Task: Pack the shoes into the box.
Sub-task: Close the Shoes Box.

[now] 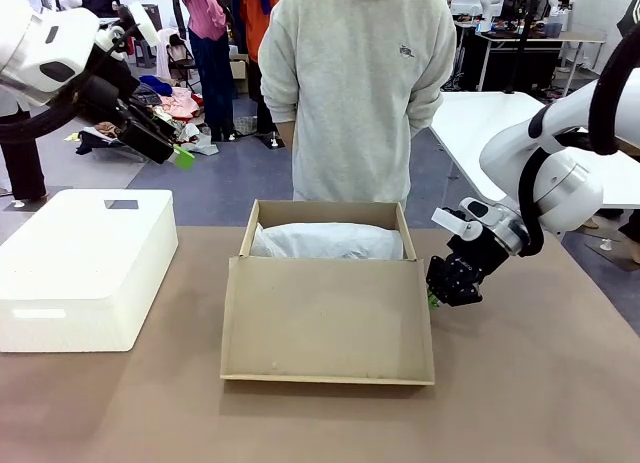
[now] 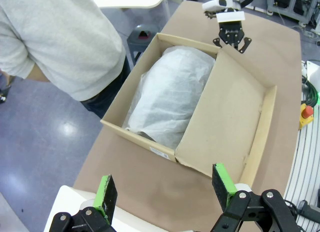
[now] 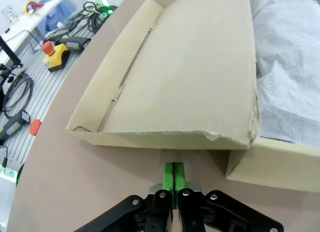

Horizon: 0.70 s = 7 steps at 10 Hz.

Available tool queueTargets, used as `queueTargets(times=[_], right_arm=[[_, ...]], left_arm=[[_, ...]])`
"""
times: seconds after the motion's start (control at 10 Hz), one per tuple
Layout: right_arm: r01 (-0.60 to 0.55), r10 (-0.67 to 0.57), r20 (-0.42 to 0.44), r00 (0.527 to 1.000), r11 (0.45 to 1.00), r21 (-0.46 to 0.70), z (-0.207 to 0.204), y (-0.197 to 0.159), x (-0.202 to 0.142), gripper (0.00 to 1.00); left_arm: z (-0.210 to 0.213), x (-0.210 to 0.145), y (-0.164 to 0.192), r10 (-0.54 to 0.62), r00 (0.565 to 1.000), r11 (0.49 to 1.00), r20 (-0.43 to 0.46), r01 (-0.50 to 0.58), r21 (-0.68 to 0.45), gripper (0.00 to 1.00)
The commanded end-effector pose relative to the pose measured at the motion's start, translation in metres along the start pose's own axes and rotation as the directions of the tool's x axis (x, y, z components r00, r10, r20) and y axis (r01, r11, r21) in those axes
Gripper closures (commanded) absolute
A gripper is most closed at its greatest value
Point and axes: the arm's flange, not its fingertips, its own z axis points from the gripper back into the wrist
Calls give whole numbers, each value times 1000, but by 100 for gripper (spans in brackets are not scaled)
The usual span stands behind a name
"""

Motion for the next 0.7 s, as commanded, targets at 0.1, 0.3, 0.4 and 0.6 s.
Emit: queueTargets(times=[0.1, 0.3, 0.4, 0.6], right_arm=[[-58, 57, 33, 998, 998, 17, -9, 8, 7, 100], [-73, 71, 49, 996, 997, 29, -8, 15, 11, 100], [-81, 78, 63, 995, 996, 37, -8, 17, 12, 100], [-90, 86, 90, 992, 995, 45, -5, 23, 14, 100]], left_arm=[[0, -1, 2, -9, 1000, 1000, 14, 9, -15, 0], [0, -1, 2, -9, 1000, 1000, 14, 9, -15, 0], [0, -1, 2, -9, 1000, 1000, 14, 9, -15, 0], [0, -1, 2, -9, 1000, 1000, 14, 9, -15, 0]])
